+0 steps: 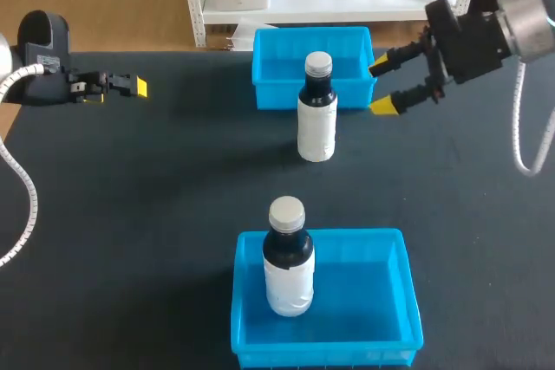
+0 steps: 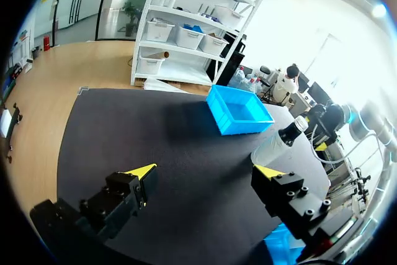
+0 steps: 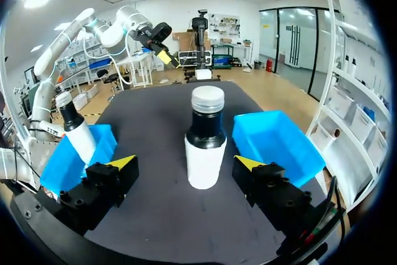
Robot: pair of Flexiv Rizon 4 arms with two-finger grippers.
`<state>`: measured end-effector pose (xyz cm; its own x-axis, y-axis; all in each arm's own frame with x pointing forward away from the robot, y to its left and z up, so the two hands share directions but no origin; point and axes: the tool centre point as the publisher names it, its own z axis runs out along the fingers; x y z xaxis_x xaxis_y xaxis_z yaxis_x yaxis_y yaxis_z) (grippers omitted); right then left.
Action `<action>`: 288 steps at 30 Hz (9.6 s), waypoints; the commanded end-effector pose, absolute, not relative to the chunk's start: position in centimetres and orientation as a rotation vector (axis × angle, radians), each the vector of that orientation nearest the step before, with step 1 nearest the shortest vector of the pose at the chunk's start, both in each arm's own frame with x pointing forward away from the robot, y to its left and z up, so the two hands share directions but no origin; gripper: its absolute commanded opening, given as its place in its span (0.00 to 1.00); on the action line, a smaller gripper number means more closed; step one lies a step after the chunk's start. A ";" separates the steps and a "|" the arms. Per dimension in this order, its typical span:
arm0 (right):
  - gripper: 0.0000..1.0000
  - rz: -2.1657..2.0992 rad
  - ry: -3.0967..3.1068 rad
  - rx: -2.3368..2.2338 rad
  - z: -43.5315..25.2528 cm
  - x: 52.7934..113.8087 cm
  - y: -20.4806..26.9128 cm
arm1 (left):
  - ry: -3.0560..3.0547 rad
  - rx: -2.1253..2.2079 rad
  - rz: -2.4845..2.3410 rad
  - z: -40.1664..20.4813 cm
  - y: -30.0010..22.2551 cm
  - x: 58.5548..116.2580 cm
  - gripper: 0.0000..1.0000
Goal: Pick up the bottle, and place it in the far bin if it is heavy, or in the near bin if it is light.
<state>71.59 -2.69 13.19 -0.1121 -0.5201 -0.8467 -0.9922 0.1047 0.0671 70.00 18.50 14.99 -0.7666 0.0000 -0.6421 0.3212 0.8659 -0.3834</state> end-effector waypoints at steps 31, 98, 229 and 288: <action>1.00 1.059 1.611 -1.524 11.9 75.0 5.6 | 2.374 0.231 -0.636 15.0 18.5 70.0 1.00; 0.49 1.072 1.599 -1.506 11.9 73.6 6.1 | 2.374 0.231 -0.636 15.0 18.5 70.0 1.00; 0.00 1.078 1.470 -1.582 18.0 92.8 9.4 | 2.374 0.231 -0.636 15.0 18.5 70.0 1.00; 1.00 1.047 1.715 -1.438 15.2 90.5 0.4 | 2.374 0.231 -0.636 15.0 18.5 70.0 1.00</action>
<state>91.64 3.17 14.07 -0.1775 -0.4651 -0.8673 -0.9719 0.2212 0.0803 70.00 18.50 14.99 -0.7666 0.0001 -0.6421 0.3212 0.8659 -0.3834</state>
